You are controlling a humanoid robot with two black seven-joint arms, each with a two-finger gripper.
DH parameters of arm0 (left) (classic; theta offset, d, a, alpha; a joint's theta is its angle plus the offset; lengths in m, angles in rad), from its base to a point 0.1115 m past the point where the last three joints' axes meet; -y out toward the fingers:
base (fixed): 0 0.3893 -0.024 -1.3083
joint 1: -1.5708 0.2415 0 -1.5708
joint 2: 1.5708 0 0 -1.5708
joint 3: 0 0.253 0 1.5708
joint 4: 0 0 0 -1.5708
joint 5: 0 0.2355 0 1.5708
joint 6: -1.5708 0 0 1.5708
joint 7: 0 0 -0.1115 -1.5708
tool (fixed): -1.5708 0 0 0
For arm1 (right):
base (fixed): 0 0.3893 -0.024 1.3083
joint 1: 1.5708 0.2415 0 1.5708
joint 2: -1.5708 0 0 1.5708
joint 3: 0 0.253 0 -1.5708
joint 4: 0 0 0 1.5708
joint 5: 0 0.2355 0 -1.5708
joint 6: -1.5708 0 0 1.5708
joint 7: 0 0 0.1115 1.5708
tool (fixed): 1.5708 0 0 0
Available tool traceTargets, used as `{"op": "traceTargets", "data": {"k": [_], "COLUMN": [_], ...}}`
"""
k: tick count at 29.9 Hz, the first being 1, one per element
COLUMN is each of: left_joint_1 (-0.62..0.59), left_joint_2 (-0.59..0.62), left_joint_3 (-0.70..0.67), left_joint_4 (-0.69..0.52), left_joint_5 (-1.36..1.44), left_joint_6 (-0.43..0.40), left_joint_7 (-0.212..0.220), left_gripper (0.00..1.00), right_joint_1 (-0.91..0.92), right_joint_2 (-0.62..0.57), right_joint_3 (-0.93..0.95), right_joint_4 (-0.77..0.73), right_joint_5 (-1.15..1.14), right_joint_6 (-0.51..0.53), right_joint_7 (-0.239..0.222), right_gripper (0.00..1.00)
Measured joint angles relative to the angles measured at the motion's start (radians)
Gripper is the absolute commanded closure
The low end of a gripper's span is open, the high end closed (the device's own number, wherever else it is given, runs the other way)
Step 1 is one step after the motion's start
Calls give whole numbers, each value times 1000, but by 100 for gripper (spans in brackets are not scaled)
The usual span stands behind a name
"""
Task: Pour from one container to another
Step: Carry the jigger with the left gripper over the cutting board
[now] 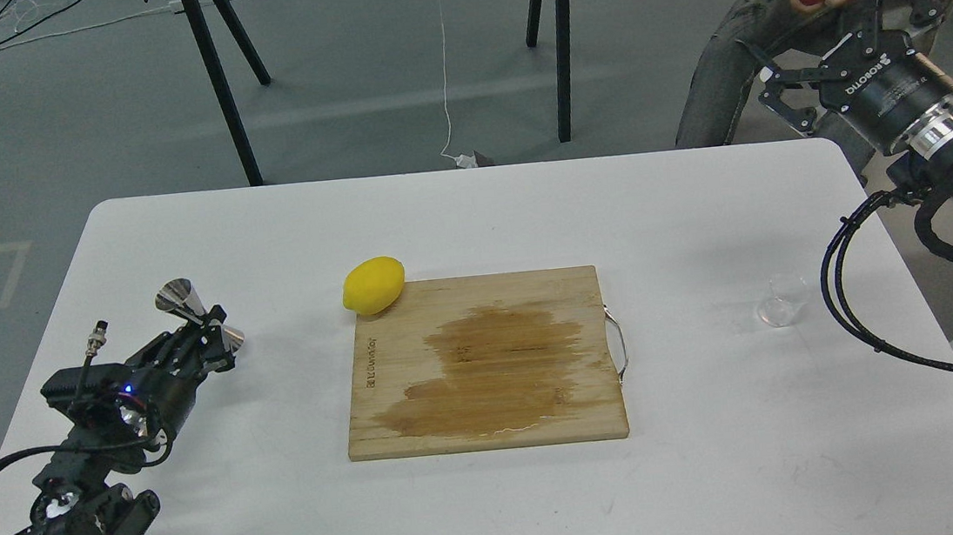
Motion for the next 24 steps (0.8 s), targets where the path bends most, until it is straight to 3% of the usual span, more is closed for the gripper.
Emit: {"op": "traceTargets", "data": {"k": [6, 9, 16, 24], "left_joint_1": [-145, -192, -171, -66], "left_joint_2": [88, 70, -129, -251], "left_joint_3": [4, 34, 93, 151], "left_joint_4": [-337, -426, -447, -402], "left_joint_5": [33, 127, 364, 414], "left_joint_6": [0, 0, 0, 0], "left_joint_7": [0, 0, 0, 0], "left_gripper": [97, 97, 97, 97], "right_joint_1": [15, 16, -16, -21], "right_joint_2": [-1, -3, -10, -18], "right_joint_3": [0, 0, -4, -1], "right_joint_4": [-26, -49, -62, -62], "right_joint_5": [-1, -1, -1, 0], "right_joint_6": [0, 0, 0, 0], "right_joint_7": [0, -7, -11, -10], "right_gripper": [1, 1, 1, 1]}}
